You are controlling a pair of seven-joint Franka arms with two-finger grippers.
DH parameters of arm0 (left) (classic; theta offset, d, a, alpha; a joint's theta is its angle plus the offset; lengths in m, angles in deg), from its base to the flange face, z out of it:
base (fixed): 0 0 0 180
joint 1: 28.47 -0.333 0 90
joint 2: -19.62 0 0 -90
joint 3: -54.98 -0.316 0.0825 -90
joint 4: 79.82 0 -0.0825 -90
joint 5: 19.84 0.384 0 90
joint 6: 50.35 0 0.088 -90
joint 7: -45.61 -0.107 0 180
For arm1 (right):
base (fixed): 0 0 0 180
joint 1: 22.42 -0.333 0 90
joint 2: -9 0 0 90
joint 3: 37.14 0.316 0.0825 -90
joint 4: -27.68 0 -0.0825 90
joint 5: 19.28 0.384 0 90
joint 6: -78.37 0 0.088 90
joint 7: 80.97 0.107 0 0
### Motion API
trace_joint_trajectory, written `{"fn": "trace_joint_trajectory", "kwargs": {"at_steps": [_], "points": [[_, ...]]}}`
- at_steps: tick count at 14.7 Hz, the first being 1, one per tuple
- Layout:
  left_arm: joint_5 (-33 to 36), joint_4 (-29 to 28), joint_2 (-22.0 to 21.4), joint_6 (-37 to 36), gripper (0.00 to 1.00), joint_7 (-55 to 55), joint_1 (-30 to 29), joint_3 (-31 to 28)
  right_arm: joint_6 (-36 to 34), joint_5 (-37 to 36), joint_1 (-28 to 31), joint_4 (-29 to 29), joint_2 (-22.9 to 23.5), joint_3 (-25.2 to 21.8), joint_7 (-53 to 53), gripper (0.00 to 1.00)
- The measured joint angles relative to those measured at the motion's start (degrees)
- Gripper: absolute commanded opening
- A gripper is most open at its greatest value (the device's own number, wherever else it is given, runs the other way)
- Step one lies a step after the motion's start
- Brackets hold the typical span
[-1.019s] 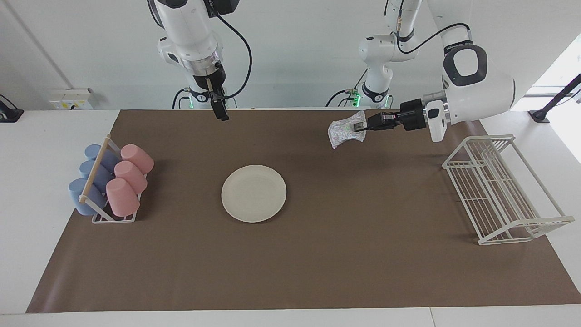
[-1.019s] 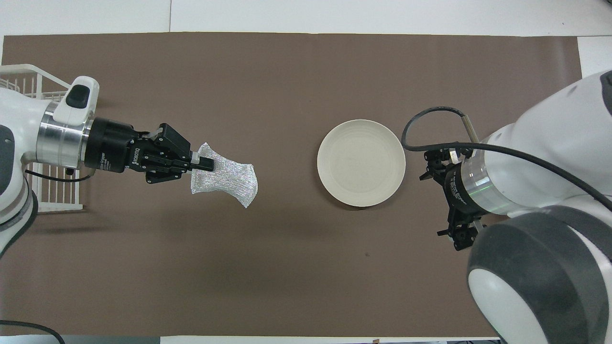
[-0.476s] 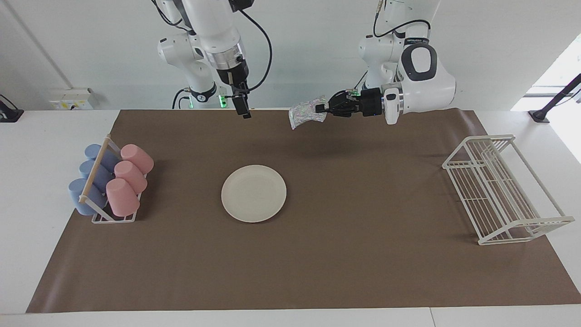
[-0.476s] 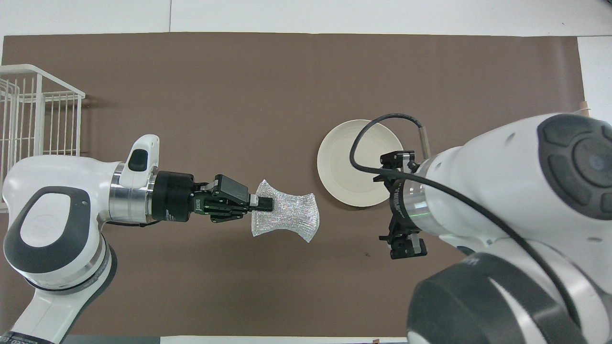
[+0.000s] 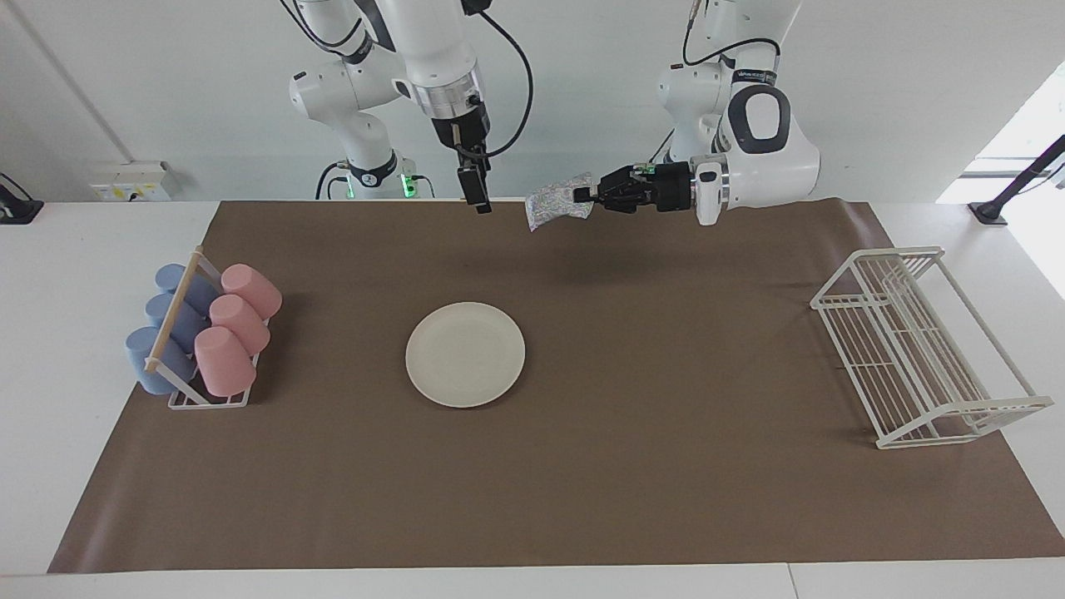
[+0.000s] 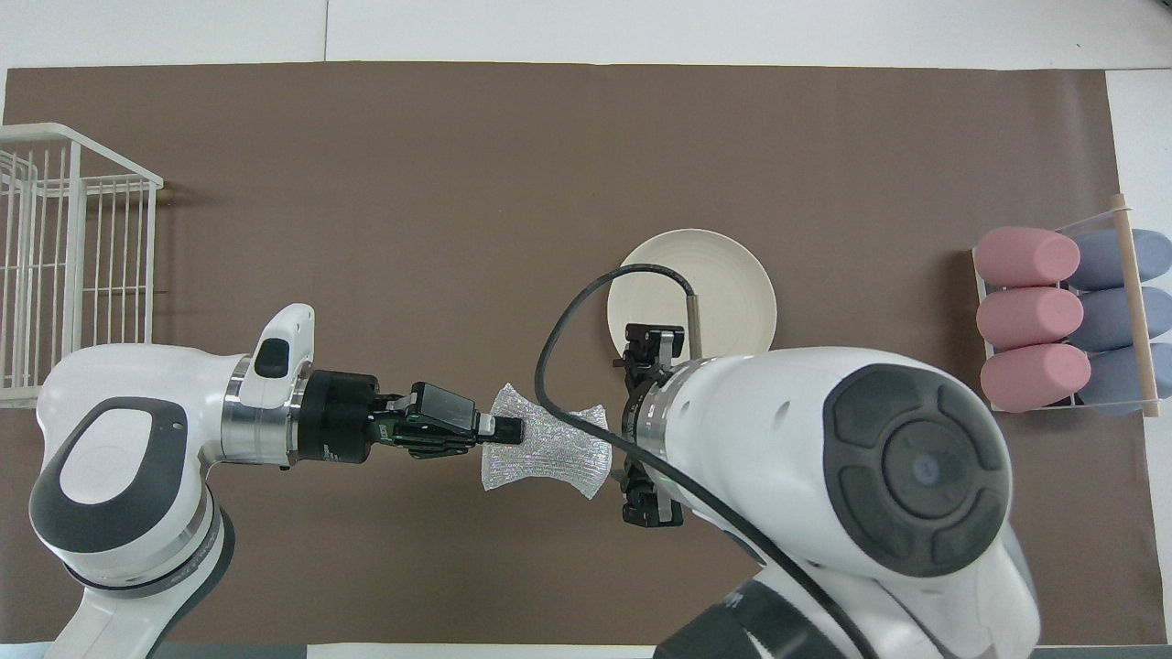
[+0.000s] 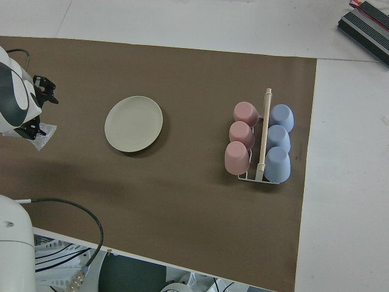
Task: Wipe plate with sponge
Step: 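Grasp the scrubber with the right gripper and open the left gripper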
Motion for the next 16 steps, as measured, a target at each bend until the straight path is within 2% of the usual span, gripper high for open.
{"fn": "trace_joint_trajectory", "kwargs": {"at_steps": [7,11,12,15,16], "points": [[-0.1,0.0,-0.1,-1.0,0.0,-0.1,-0.1,-0.4,11.0,3.4,-4.3,4.4,0.4,0.0,0.8,1.0],[-0.1,0.0,-0.1,-1.8,0.0,-0.1,-0.4,-0.7,11.2,3.4,-4.6,5.4,0.4,0.0,0.8,0.98],[-0.1,0.0,-0.1,-1.9,0.0,-0.1,-0.5,-0.8,10.9,3.4,-4.6,5.5,0.4,0.0,0.8,0.88],[-0.1,0.0,-0.2,-2.2,0.0,-0.1,-0.5,-0.9,8.8,3.4,-4.6,5.5,0.3,-0.1,0.8,0.33],[-0.1,0.0,-0.2,-2.4,0.0,-0.1,-0.5,-0.9,8.6,3.4,-4.6,5.5,0.3,-0.1,0.8,0.18]]}}
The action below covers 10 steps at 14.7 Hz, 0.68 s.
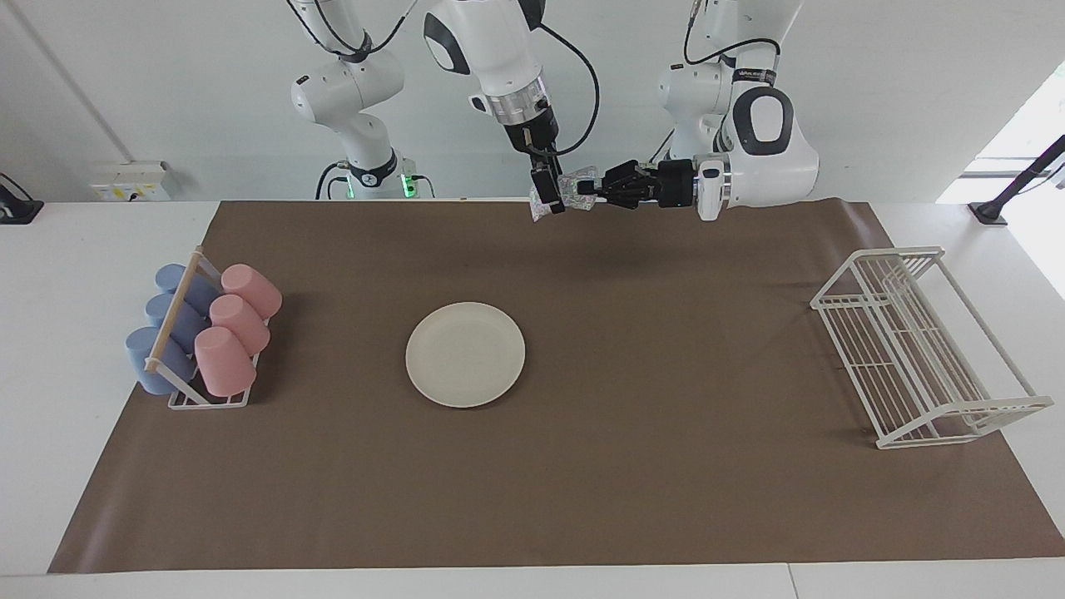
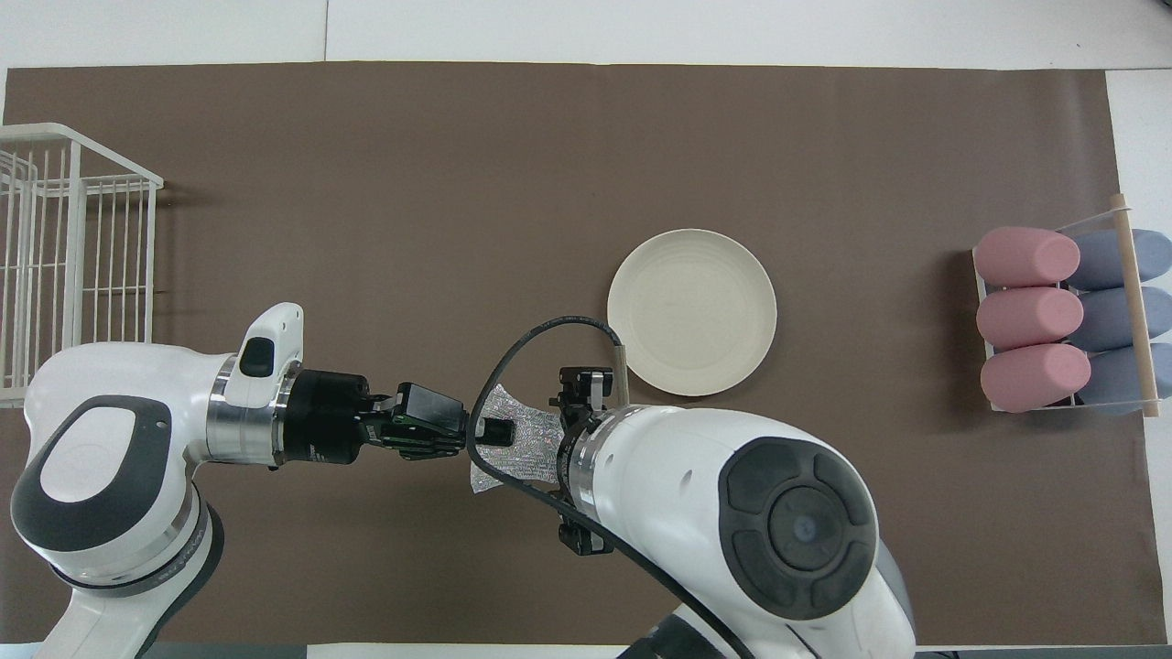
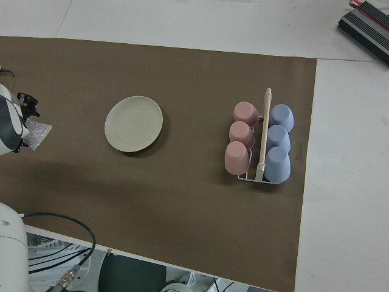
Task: Wipe plate with sponge
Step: 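Grasp the scrubber with the right gripper and open the left gripper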
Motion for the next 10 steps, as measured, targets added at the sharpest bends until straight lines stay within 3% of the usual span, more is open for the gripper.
{"fn": "trace_joint_trajectory", "kwargs": {"at_steps": [1,7,8,9,10], "points": [[0.0,0.0,0.0,-0.2,0.0,0.0,0.0,0.0,0.0,0.0,0.0,0.0,0.0,0.0,0.0,0.0],[0.0,0.0,0.0,-0.7,0.0,0.0,-0.1,0.0,0.0,0.0,0.0,0.0,-0.1,0.0,0.0,0.0],[0.0,0.0,0.0,-0.7,0.09,0.0,-0.1,0.0,0.0,0.0,0.0,0.0,-0.1,0.0,0.0,0.0],[0.0,0.0,0.0,-0.7,0.68,0.0,-0.1,0.0,0.0,0.0,0.0,0.0,-0.1,0.0,0.0,0.0],[0.0,0.0,0.0,-0.7,1.0,0.0,-0.1,0.0,0.0,0.0,0.0,0.0,-0.1,0.0,0.0,0.0]]}}
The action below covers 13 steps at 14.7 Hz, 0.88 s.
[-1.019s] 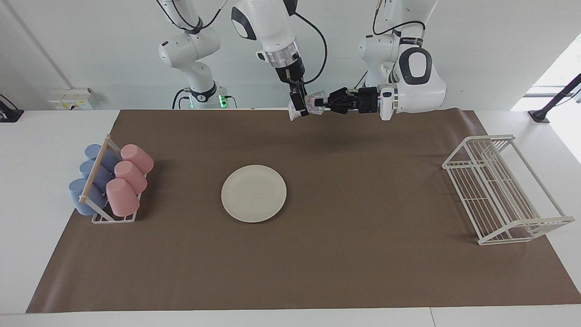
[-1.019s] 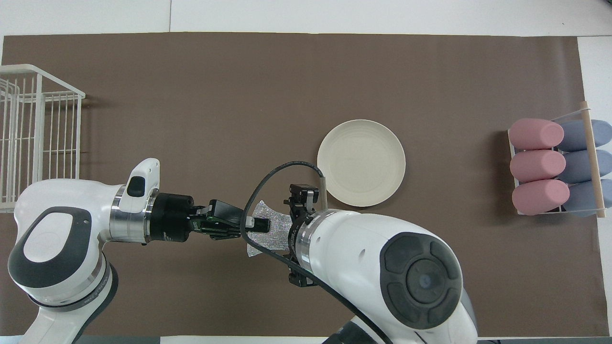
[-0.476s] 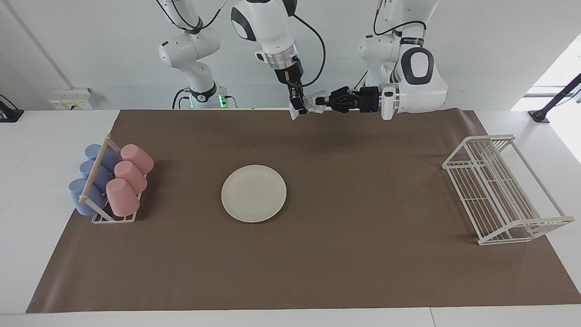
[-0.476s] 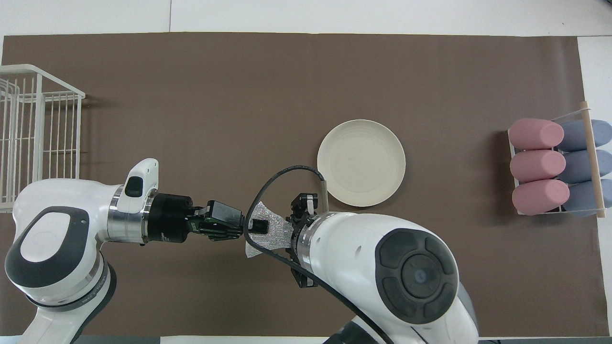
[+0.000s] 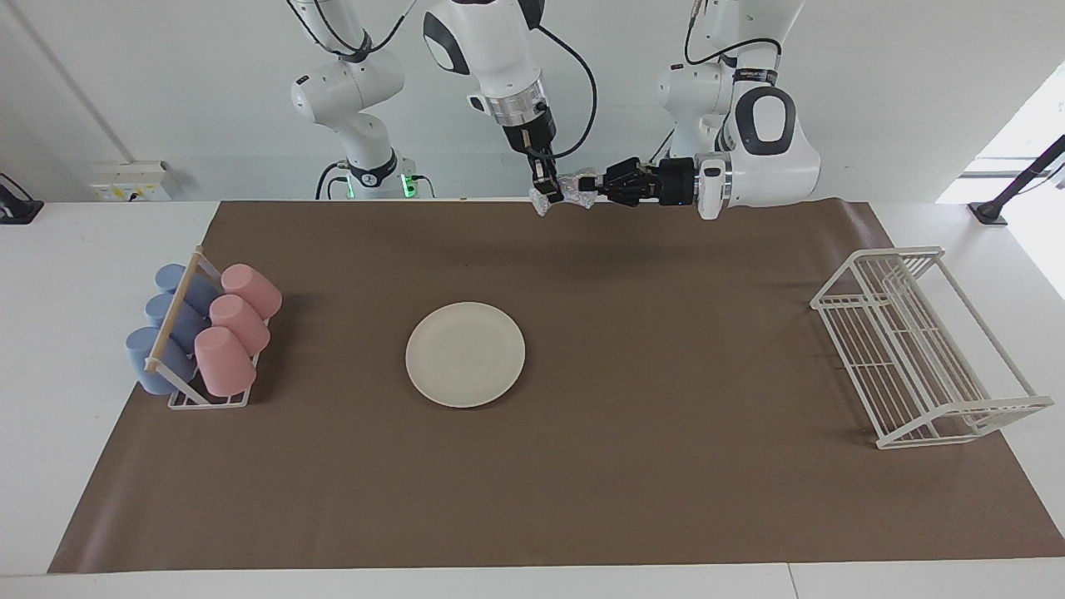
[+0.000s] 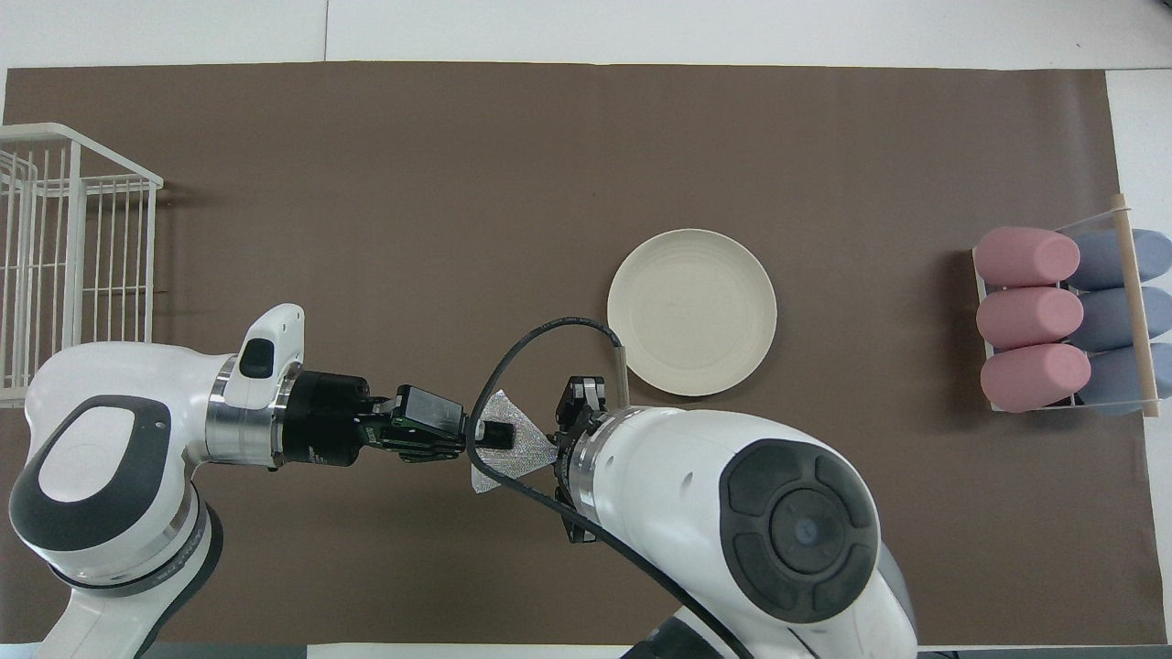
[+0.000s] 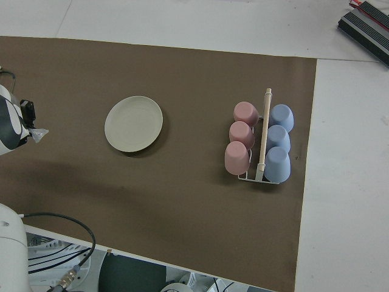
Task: Wipe plate with sponge
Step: 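Grasp the scrubber with the right gripper and open the left gripper, then lower the scrubber onto the plate while the left gripper withdraws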
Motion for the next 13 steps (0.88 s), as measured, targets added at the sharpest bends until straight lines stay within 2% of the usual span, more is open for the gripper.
{"fn": "trace_joint_trajectory", "kwargs": {"at_steps": [6,8,11,13], "points": [[0.0,0.1,-0.9,0.2,1.0,2.2,-0.1,0.0,0.0,-0.1,0.0,0.1,0.0,-0.1,-0.5,0.0],[0.9,0.3,-1.0,1.1,1.0,3.2,-0.3,-0.1,0.0,-0.2,0.8,0.6,0.0,-0.2,-4.3,0.0],[7.3,1.5,-1.1,2.6,1.0,5.6,-1.5,-0.3,0.8,-0.4,4.6,2.3,0.9,-0.4,-13.7,0.0],[13.1,2.0,-1.1,2.6,1.0,6.2,-3.6,-0.5,5.1,-0.4,7.3,4.9,3.4,-0.6,-21.2,0.0]]}}
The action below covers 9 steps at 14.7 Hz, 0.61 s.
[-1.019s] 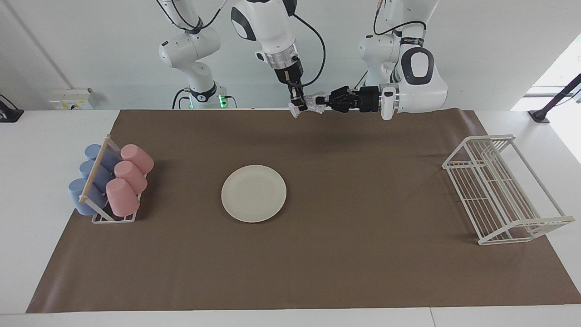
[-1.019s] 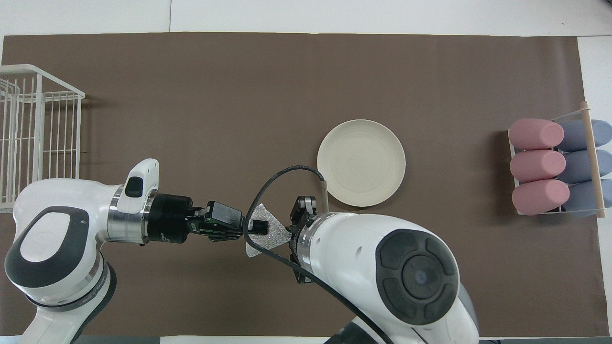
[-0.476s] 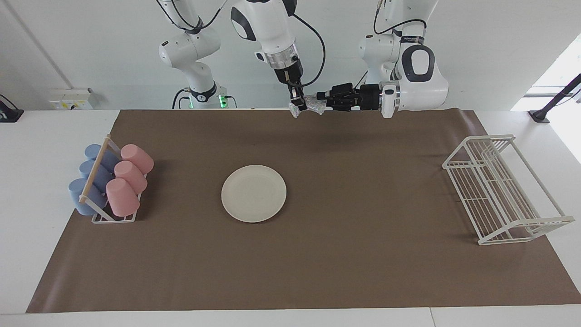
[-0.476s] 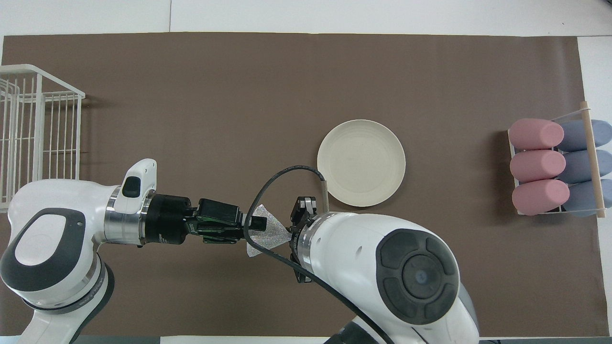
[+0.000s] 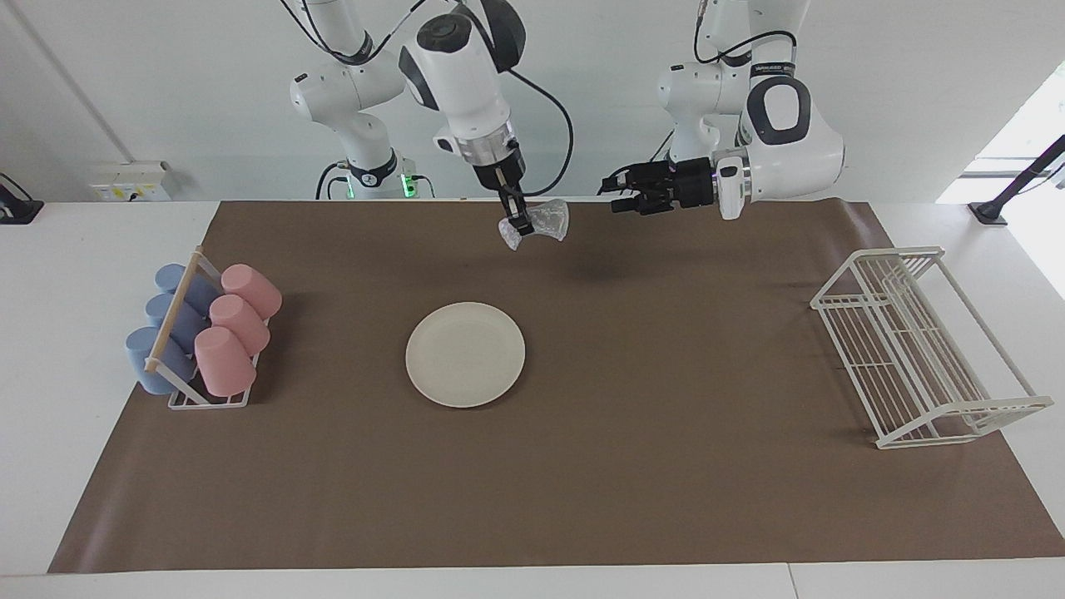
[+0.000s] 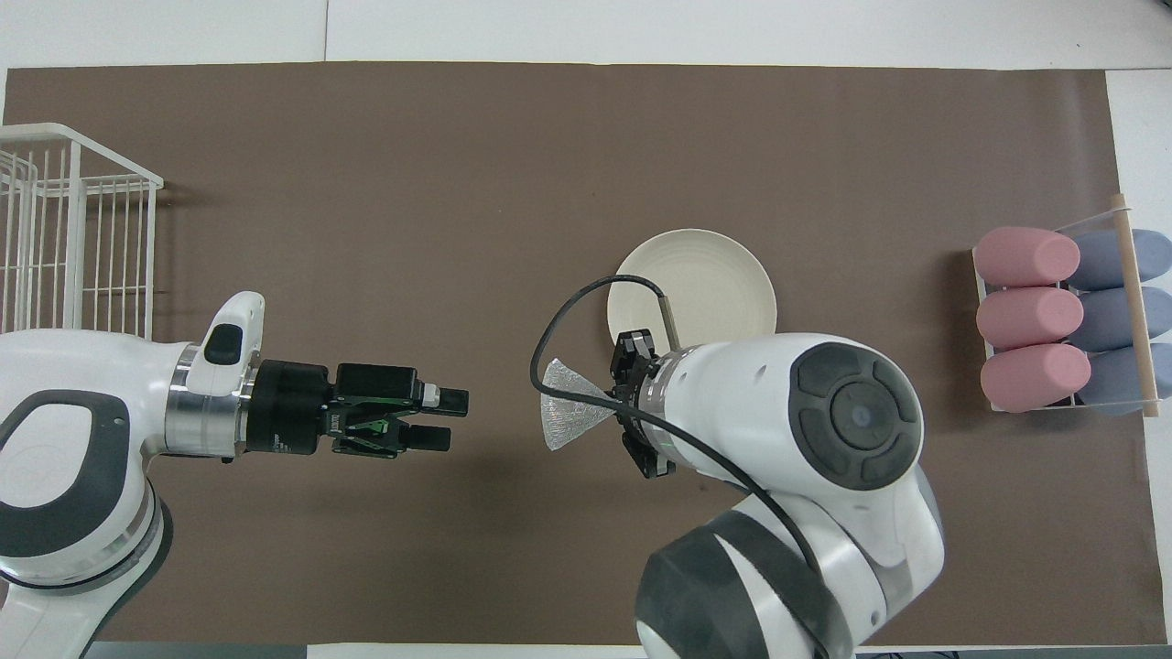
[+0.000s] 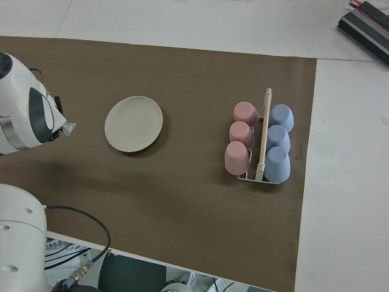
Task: Wipe plate with sponge
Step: 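Lower the scrubber onto the plate while the left gripper withdraws, then rub the scrubber around the plate surface with the right gripper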
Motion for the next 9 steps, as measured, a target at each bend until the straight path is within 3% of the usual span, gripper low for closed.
{"fn": "trace_joint_trajectory", "kwargs": {"at_steps": [4,9], "points": [[13.5,1.4,0.0,0.0,1.0,0.6,-3.5,-0.1,15.6,0.0,5.1,6.0,8.8,-0.2,-13.6,0.0],[29.0,3.8,0.0,0.0,1.0,1.1,-3.7,0.2,23.0,0.0,8.8,9.0,15.7,-0.2,-22.3,0.0]]}}
